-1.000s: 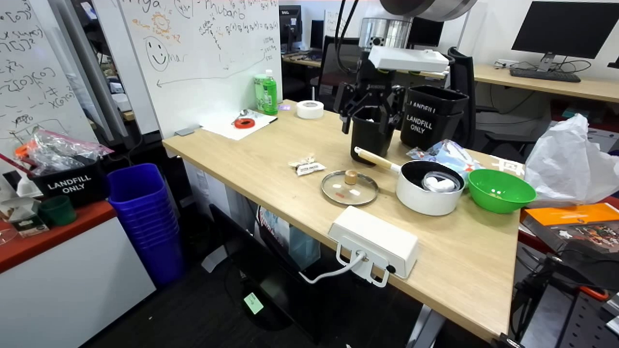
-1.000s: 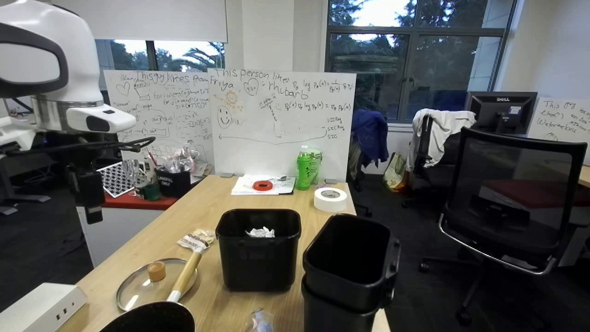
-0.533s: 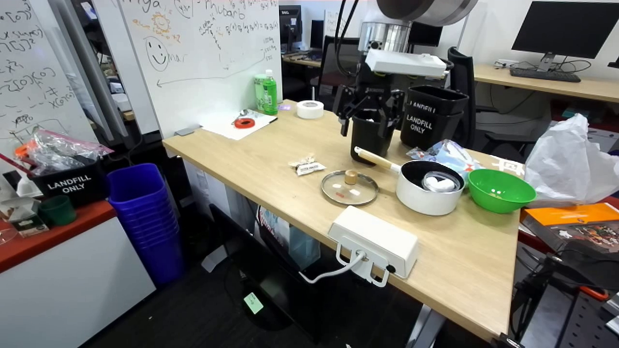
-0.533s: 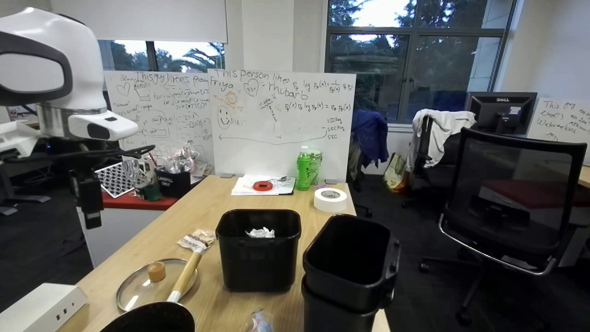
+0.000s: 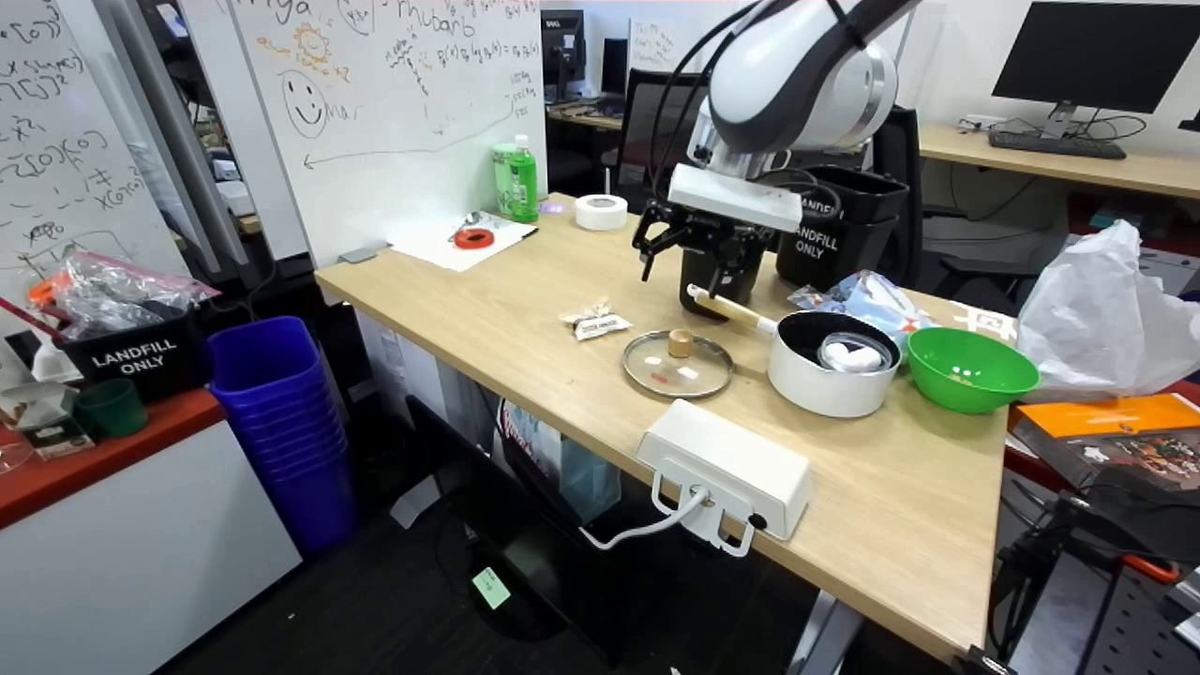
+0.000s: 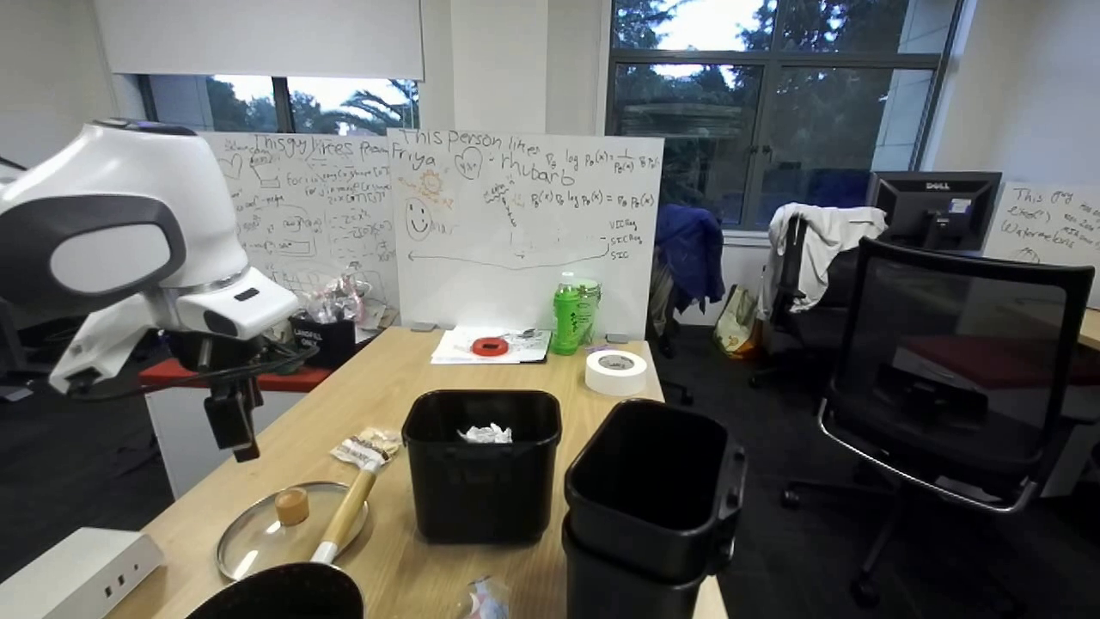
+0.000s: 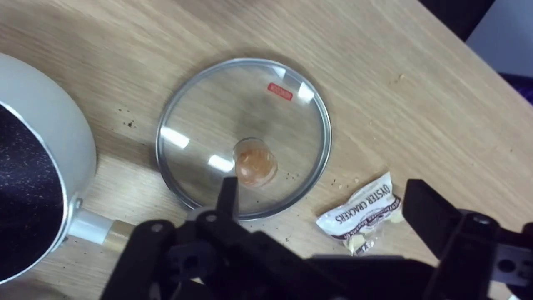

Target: Put the lid on the white pot

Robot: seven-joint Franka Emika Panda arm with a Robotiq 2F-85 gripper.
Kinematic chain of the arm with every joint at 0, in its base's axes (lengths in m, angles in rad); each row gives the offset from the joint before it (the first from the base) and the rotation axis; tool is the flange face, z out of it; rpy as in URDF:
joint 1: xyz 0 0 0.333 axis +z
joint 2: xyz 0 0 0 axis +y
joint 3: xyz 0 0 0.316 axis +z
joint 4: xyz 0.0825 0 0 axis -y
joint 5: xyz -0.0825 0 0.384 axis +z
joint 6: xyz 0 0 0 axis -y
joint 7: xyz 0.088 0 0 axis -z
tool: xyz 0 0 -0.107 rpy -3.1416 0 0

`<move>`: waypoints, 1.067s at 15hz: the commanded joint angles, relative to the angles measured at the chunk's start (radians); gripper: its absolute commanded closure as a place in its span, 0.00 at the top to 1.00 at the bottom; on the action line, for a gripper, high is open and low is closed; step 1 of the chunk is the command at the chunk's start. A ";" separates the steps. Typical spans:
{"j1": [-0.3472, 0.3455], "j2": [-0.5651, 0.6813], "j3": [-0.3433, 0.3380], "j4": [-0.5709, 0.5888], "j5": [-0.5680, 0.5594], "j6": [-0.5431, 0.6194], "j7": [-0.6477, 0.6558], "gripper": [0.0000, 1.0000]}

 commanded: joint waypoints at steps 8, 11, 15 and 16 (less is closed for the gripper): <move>0.175 0.096 -0.200 -0.036 -0.228 0.126 0.391 1.00; 0.172 0.104 -0.181 -0.034 -0.222 0.118 0.411 1.00; 0.168 0.128 -0.173 -0.031 -0.211 0.138 0.429 1.00; 0.164 0.132 -0.169 -0.029 -0.207 0.141 0.428 1.00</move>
